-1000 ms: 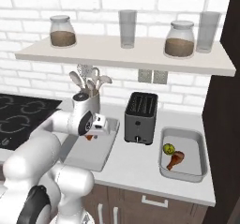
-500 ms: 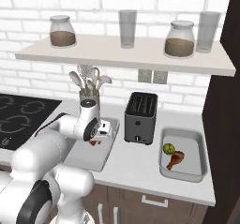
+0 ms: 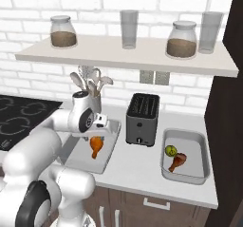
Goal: Place one lime and one chicken drumstick in each tupperware on the nearby counter, to pack two identical lunches.
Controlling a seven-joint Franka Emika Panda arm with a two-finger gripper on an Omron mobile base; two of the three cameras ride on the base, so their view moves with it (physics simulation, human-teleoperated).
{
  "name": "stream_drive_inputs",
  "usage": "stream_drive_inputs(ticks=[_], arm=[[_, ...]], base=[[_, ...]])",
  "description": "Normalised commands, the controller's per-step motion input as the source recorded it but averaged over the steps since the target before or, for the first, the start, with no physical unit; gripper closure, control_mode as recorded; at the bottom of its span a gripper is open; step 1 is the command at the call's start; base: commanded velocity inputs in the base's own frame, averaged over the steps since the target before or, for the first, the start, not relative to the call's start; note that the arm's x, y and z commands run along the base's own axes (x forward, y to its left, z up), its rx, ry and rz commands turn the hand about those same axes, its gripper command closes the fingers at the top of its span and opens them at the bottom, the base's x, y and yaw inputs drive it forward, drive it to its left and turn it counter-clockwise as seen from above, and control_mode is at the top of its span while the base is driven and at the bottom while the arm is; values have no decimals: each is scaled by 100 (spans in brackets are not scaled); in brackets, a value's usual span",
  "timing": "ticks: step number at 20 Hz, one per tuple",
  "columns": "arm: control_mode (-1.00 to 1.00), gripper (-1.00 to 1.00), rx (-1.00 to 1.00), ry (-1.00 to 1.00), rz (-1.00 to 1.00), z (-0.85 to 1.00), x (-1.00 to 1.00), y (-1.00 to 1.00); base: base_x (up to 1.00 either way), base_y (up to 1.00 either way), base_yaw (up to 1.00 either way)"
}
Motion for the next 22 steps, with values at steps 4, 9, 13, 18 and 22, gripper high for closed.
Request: stream_drive_inputs(ticks=[4, 9, 13, 18, 22], arm=[[-100, -100, -1, 0, 0, 26, -88, 0], [-100, -100, 0, -11, 0, 20, -100, 0], [-100, -100, 5, -29, 0, 3, -100, 0], [-100, -100, 11, -36, 0, 53, -100, 1], [-100, -100, 1, -17, 0, 100, -42, 6]], base=[[0, 0, 0], [0, 0, 0], [0, 0, 0], [0, 0, 0], [0, 0, 0]])
